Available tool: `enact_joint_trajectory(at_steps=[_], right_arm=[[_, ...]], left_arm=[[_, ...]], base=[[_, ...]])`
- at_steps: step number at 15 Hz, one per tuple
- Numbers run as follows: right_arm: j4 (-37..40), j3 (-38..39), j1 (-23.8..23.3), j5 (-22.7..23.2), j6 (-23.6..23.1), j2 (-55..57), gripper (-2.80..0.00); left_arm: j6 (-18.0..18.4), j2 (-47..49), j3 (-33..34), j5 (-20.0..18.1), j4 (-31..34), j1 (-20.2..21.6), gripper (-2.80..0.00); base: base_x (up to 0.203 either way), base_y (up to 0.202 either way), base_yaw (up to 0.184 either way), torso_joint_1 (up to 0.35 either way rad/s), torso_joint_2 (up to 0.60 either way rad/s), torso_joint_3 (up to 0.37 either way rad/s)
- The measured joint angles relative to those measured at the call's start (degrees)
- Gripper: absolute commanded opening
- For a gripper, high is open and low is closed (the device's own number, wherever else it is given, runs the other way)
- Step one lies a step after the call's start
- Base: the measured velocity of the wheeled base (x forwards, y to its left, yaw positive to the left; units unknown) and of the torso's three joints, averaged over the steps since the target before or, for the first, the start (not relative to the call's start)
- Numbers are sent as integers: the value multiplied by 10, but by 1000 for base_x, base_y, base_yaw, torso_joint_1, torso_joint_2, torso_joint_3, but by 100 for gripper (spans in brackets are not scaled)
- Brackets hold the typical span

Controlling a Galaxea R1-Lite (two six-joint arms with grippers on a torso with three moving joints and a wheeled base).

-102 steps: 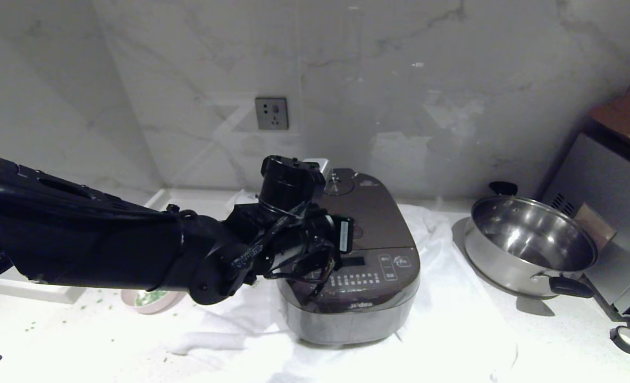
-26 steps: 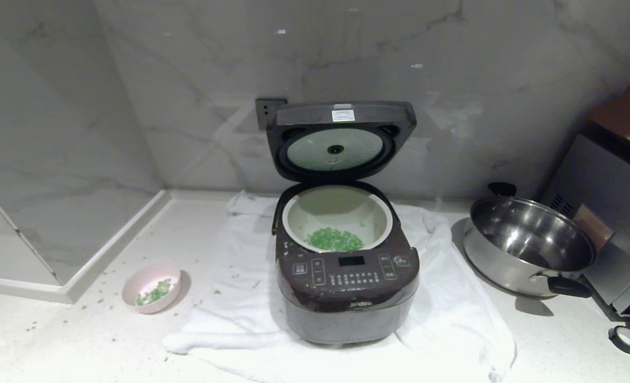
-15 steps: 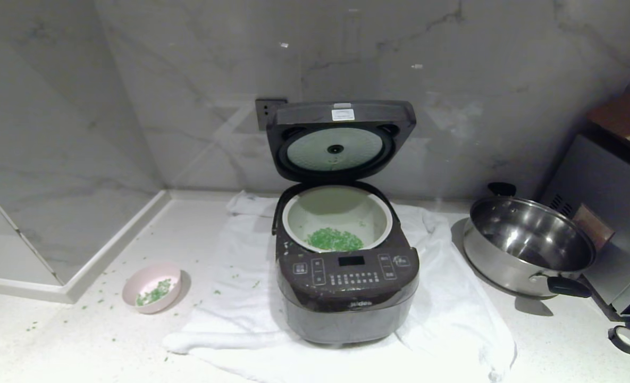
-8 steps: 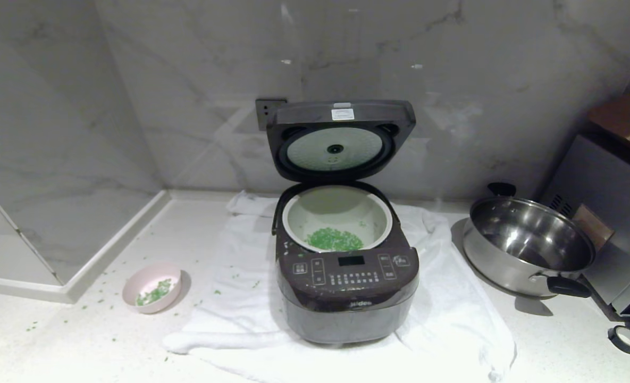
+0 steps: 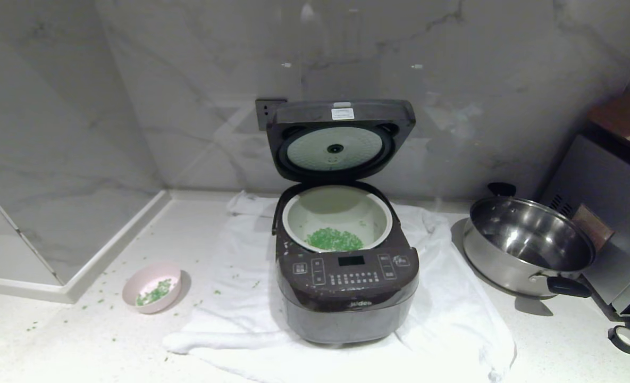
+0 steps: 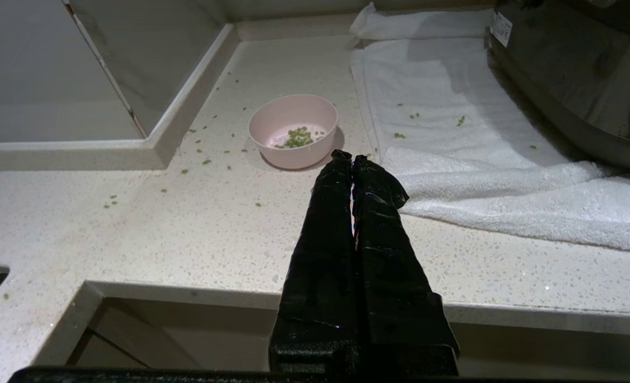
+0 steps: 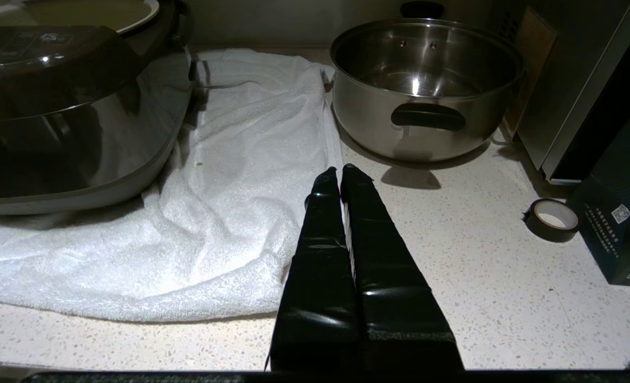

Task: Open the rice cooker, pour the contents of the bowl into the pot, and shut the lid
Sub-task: Turn on the tap

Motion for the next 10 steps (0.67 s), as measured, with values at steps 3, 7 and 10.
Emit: enact_joint_trajectory(at_steps=[3,7,10], right_arm=[[0,0,0,0,0,0,-280],[0,0,0,0,0,0,-280],[0,0,0,0,0,0,-280]], left_arm=[[-32,0,0,3,0,0,-280],[-16,0,1,1,-1,0,-280],[-13,0,1,0,-1,0,-280]], base=[[0,0,0,0,0,0],[-57,0,0,8,4,-1],[-198,0,-1,-2,1,2]])
